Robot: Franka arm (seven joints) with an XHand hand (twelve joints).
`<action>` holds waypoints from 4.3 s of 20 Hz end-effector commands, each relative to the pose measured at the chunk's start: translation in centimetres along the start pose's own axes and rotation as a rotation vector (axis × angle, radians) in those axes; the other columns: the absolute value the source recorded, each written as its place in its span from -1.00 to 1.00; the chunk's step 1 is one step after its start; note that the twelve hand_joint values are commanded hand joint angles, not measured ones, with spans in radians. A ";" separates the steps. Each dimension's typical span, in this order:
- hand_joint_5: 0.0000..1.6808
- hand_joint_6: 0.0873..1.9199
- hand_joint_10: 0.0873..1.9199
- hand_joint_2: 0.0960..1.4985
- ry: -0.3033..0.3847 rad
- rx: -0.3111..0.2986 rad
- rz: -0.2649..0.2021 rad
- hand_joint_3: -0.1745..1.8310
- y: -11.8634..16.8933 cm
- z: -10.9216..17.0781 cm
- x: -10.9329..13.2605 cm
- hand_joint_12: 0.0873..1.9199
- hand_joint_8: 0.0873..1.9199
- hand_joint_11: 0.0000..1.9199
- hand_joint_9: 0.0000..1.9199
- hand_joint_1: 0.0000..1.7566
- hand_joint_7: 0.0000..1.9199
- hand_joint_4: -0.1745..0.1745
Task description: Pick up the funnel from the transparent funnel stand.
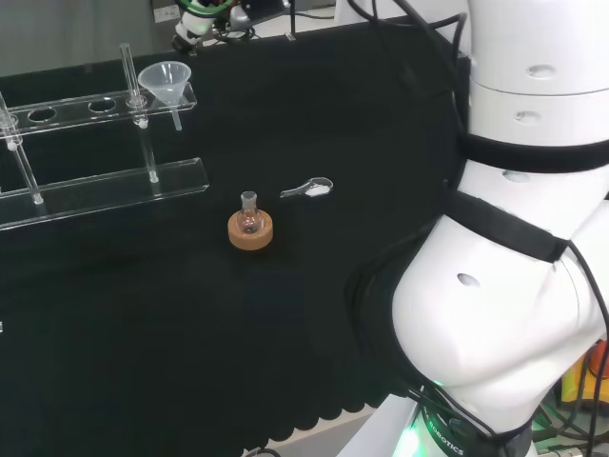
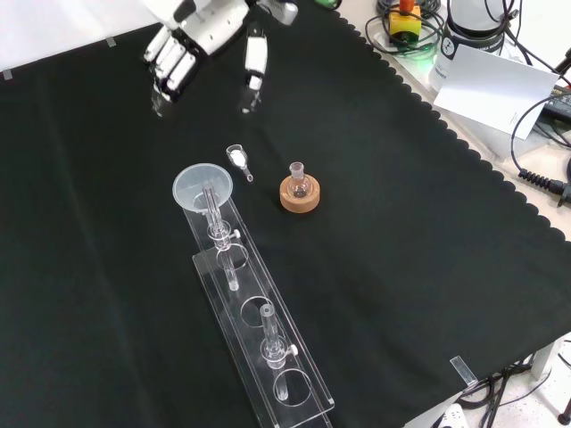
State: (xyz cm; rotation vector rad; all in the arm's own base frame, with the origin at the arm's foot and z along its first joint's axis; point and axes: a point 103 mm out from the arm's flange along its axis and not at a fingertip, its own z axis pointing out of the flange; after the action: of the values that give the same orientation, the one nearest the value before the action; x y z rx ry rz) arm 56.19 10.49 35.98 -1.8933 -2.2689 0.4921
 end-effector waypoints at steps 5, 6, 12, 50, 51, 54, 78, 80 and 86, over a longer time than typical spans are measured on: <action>-0.81 -1.00 -0.30 0.02 -0.037 0.059 -0.031 -0.61 2.2 1.5 2.4 0.41 -0.35 -0.78 -0.72 -0.39 -0.96 -0.15; -0.82 -1.00 -0.29 0.01 -0.038 0.059 -0.032 -0.61 2.4 1.6 2.5 0.41 -0.35 -0.78 -0.75 -0.40 -0.98 -0.15; -0.85 -1.00 -0.24 -0.02 -0.042 0.063 -0.046 -0.60 3.2 2.3 3.3 0.43 -0.40 -0.81 -0.86 -0.42 -1.00 -0.14; -0.94 -1.00 -0.18 -0.07 -0.137 0.107 -0.047 -0.63 7.5 5.1 6.2 0.44 -0.77 -0.81 -0.97 -0.42 -1.00 -0.19; -0.94 -1.00 -0.18 -0.07 -0.139 0.104 -0.044 -0.63 7.5 5.1 6.1 0.44 -0.77 -0.81 -0.97 -0.42 -1.00 -0.19; -0.94 -1.00 -0.18 -0.07 -0.142 0.099 -0.036 -0.63 7.6 5.1 5.9 0.44 -0.77 -0.82 -0.97 -0.40 -1.00 -0.20; -0.91 -1.00 -0.17 -0.06 -0.130 0.111 -0.029 -0.63 8.9 6.4 5.3 0.44 -0.73 -0.82 -0.95 -0.38 -1.00 -0.25; -0.91 -1.00 -0.17 -0.06 -0.133 0.115 -0.028 -0.63 9.0 6.5 5.2 0.44 -0.73 -0.82 -0.96 -0.38 -1.00 -0.25; -0.91 -1.00 -0.17 -0.06 -0.134 0.125 -0.024 -0.63 9.5 6.9 4.2 0.44 -0.69 -0.82 -0.93 -0.38 -1.00 -0.25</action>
State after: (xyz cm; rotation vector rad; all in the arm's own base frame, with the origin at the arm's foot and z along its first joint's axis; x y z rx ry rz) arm 61.81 15.77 26.31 -1.8228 -2.2865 0.7468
